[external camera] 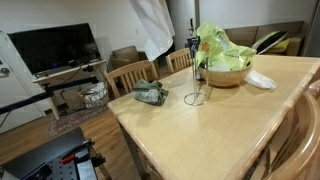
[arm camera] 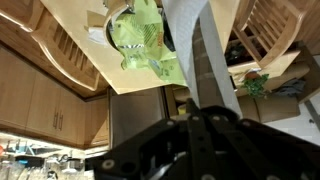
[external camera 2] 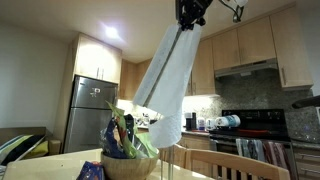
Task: Remove the paper towel roll from the holder, move the holder to the right side of the table
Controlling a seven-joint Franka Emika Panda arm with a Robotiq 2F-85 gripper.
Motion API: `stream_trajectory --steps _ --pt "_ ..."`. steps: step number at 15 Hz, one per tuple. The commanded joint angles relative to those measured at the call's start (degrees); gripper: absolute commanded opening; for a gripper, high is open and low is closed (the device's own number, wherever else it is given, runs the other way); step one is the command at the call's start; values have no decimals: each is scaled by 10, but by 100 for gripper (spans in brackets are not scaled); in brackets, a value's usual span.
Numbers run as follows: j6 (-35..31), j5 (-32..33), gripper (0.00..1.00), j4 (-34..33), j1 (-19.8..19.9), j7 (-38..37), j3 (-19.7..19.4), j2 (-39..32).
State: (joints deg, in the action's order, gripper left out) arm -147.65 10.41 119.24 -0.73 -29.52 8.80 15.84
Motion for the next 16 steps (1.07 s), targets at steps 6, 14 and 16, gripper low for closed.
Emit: stream_trajectory --steps 6,14,16 --pt "0 -61 0 17 -37 110 5 -16" --pt "-8 -64 1 30 -34 124 1 -46" --pt "-10 -64 1 30 -34 125 -1 -52"
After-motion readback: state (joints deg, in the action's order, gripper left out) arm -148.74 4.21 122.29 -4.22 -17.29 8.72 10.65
